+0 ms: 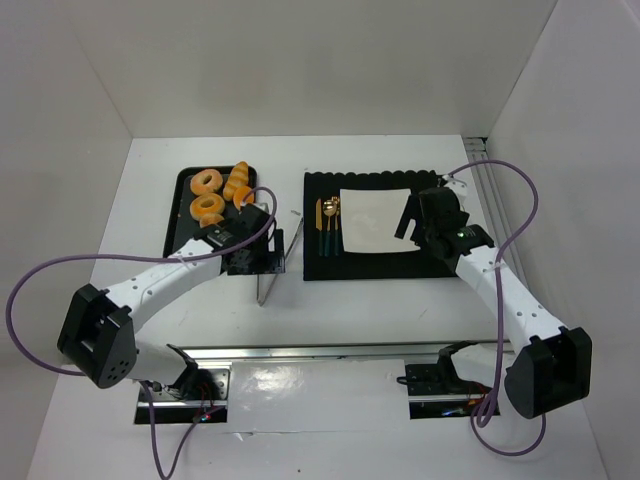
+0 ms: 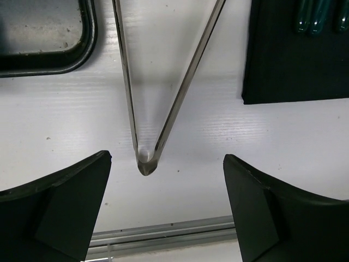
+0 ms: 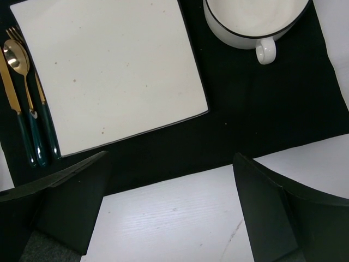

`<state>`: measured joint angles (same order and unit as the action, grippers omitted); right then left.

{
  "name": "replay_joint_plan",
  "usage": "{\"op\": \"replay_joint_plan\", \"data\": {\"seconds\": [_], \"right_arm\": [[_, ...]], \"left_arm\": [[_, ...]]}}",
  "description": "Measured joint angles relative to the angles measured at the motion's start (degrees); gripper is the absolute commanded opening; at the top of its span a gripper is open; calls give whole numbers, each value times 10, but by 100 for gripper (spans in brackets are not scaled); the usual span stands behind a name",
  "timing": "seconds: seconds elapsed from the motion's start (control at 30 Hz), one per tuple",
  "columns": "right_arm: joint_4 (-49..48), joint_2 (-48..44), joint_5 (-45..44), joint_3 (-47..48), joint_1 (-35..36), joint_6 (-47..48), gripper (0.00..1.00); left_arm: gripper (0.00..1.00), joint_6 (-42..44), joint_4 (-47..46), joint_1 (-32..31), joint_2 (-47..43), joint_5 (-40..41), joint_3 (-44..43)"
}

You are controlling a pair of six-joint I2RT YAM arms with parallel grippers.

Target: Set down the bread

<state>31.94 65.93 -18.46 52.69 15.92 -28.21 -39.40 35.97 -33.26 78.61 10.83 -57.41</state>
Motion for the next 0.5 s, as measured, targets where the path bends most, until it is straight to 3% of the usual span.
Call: {"op": "replay_joint_plan", "data": {"seconds": [0.5], "right_arm": [[0,3,11,0,1,19,100]], "left_arm": [[91,-29,-17,-22,31,29,53]]}}
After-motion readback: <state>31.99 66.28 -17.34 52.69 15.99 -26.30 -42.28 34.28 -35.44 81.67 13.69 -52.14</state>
